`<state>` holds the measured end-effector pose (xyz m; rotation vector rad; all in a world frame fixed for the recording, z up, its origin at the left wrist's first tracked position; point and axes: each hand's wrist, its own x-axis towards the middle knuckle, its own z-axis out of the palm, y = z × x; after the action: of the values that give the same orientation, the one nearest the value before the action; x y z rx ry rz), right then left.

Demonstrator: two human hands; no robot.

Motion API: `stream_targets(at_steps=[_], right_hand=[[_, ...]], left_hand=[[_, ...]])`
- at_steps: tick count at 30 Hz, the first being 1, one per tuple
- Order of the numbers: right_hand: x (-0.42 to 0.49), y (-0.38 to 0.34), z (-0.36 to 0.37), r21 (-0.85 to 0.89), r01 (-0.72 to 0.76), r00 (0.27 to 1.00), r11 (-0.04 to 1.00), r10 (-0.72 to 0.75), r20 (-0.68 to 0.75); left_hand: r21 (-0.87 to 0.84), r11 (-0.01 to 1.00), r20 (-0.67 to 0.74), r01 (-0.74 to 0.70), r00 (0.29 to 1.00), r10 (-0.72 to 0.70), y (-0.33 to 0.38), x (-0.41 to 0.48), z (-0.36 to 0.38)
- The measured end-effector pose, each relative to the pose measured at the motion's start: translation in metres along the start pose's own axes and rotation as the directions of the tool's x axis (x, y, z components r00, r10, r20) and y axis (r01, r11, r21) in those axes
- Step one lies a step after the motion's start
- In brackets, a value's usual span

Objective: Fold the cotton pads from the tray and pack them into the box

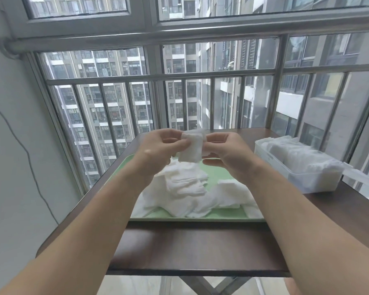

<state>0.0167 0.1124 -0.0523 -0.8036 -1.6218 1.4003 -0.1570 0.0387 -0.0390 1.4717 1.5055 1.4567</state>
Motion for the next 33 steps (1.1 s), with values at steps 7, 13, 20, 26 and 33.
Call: stream_targets(at_steps=[7,13,20,26,33], right_hand=[[-0.001,-0.001,0.0,0.055,0.016,0.998,0.998,-0.019,0.059],[-0.003,-0.009,0.001,0.104,0.023,0.999,0.994,-0.026,0.029],[-0.007,-0.043,-0.029,-0.059,0.037,0.998,0.998,-0.039,-0.043],[-0.016,-0.057,-0.075,-0.326,0.125,0.975,0.937,-0.177,-0.134],[-0.02,-0.031,-0.088,-0.215,0.228,0.948,0.95,-0.267,-0.171]], left_hand=[[-0.017,0.998,-0.121,-0.055,0.991,0.053,-0.003,0.004,0.014],[0.061,0.988,-0.224,-0.145,0.962,0.155,0.001,0.01,0.026],[0.165,0.955,-0.225,-0.245,0.934,0.278,0.015,0.017,0.054],[0.506,0.835,0.388,-0.216,0.922,0.004,0.005,0.007,0.068],[0.657,0.724,0.48,-0.21,0.857,-0.188,0.002,0.004,0.078]])
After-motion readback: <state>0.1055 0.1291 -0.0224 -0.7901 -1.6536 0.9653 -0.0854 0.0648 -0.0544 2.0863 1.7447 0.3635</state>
